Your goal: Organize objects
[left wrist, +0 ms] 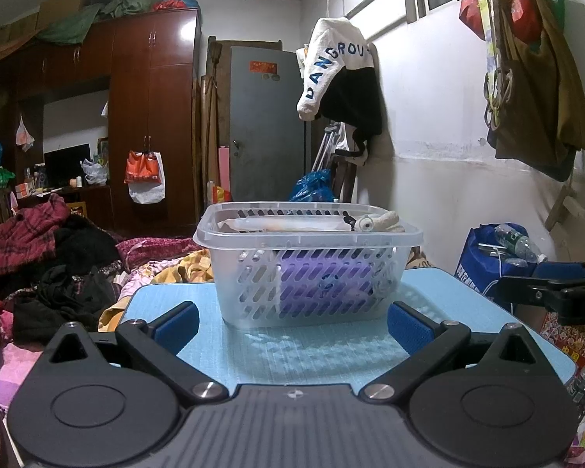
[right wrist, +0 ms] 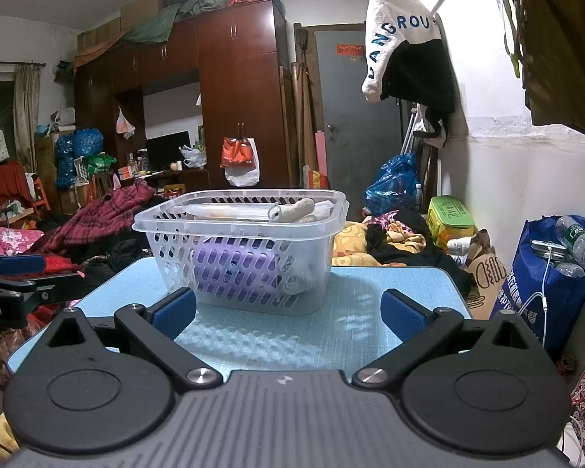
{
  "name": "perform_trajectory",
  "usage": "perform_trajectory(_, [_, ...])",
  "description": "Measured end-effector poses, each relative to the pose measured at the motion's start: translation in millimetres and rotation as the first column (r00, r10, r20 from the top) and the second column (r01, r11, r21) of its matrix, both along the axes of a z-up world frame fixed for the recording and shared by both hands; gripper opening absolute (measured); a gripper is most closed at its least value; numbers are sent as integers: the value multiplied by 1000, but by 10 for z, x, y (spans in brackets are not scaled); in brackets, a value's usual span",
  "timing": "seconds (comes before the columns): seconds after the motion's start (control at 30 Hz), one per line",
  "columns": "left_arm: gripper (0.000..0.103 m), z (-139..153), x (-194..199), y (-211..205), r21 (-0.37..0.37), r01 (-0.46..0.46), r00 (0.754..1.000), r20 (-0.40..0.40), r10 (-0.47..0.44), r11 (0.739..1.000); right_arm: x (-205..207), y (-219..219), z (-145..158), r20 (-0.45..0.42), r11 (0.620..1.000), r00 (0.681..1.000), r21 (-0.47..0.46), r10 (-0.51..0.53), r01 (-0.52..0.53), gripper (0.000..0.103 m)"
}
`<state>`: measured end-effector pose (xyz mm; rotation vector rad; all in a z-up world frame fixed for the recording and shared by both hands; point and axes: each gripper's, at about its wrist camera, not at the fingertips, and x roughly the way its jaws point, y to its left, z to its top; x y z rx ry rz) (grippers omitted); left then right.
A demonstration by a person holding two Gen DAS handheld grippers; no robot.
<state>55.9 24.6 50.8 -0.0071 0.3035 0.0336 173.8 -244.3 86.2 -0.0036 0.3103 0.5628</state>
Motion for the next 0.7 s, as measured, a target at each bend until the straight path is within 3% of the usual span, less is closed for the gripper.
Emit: perform_trajectory(0.7, [103, -23, 18, -66, 22, -8, 1000, 9, 7, 1000, 10, -3, -7, 0, 1000, 1000, -3, 0, 0, 103])
